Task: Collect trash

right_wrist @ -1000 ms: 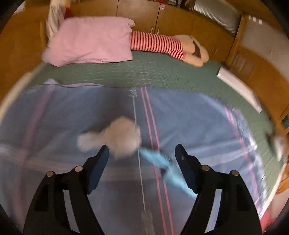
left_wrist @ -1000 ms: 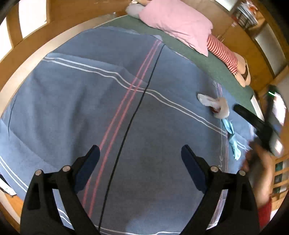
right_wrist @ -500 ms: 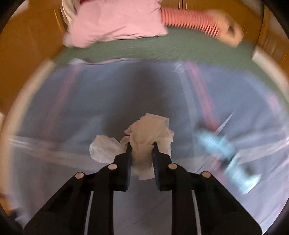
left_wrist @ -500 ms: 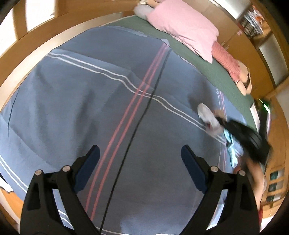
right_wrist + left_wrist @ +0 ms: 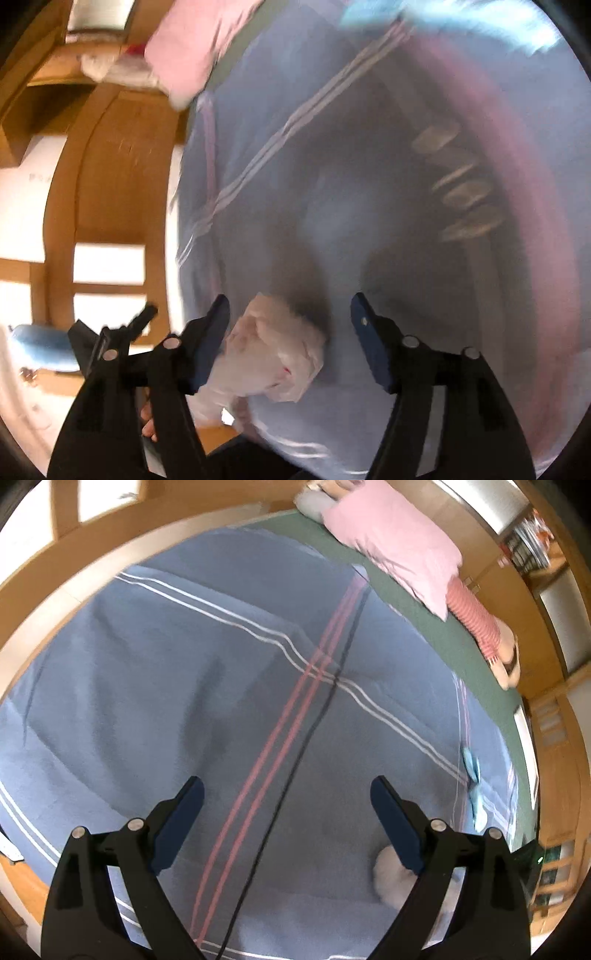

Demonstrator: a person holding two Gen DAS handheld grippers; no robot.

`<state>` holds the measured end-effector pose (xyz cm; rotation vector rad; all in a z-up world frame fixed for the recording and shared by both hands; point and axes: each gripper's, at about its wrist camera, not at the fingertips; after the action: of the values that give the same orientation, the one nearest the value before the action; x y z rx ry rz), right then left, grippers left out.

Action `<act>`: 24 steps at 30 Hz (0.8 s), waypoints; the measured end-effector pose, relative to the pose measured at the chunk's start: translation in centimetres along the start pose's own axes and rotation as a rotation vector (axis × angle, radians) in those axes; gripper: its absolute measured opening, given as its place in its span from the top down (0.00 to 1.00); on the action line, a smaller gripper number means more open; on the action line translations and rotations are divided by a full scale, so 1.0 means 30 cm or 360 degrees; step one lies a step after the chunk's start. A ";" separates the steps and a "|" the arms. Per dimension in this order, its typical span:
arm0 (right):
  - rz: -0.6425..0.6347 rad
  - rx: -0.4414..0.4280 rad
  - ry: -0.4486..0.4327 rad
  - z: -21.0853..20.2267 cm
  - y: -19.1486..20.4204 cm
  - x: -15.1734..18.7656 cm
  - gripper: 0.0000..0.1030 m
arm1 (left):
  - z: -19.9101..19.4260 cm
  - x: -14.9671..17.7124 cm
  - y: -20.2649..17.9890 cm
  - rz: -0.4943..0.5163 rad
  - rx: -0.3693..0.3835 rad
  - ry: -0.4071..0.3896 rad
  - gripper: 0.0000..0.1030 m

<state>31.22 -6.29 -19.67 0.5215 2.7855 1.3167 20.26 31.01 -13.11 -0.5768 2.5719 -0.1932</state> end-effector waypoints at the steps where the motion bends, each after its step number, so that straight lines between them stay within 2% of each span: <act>1: -0.0017 0.0008 -0.0034 -0.037 0.003 -0.006 0.34 | 0.011 0.002 -0.017 0.0032 0.0015 0.0019 0.12; 3: -0.0059 0.0022 -0.0101 -0.090 0.015 -0.007 0.34 | 0.032 0.007 -0.057 0.0094 0.0047 0.0054 0.12; 6: -0.0164 0.0102 -0.0274 -0.175 0.045 -0.003 0.34 | 0.054 0.024 -0.132 0.0216 0.0125 0.0083 0.12; 10: -0.0202 0.0178 -0.0413 -0.238 0.067 -0.027 0.34 | 0.080 0.045 -0.291 0.0496 0.0244 0.0048 0.12; 14: -0.0183 0.0196 -0.0461 -0.272 0.046 -0.072 0.34 | 0.127 0.093 -0.473 0.0834 0.0297 0.0040 0.12; 16: -0.0176 0.0204 -0.0471 -0.274 0.040 -0.085 0.34 | 0.163 0.118 -0.540 0.0977 0.0271 0.0069 0.12; 18: -0.0183 0.0235 -0.0497 -0.280 0.037 -0.096 0.34 | 0.213 0.162 -0.586 0.1101 0.0214 0.0163 0.14; 20: -0.0230 0.0353 -0.0582 -0.279 0.054 -0.112 0.34 | 0.248 0.192 -0.599 0.1129 0.0230 0.0251 0.30; 21: -0.0262 0.0429 -0.0634 -0.277 0.064 -0.120 0.34 | 0.269 0.205 -0.601 0.1111 0.0282 0.0306 0.41; 24: -0.0447 0.0777 -0.0842 -0.230 0.109 -0.154 0.34 | 0.273 0.210 -0.594 0.1111 0.0286 0.0295 0.56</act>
<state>35.46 -10.93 -13.34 0.3885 2.5703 0.3632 25.84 11.99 -18.71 0.4301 2.7207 -0.2359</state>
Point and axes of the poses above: each gripper's, at about its wrist camera, not at the fingertips, and z roughly the way its jaws point, y to its left, x to its underside, and after that the axes turned 15 degrees about z, right-handed
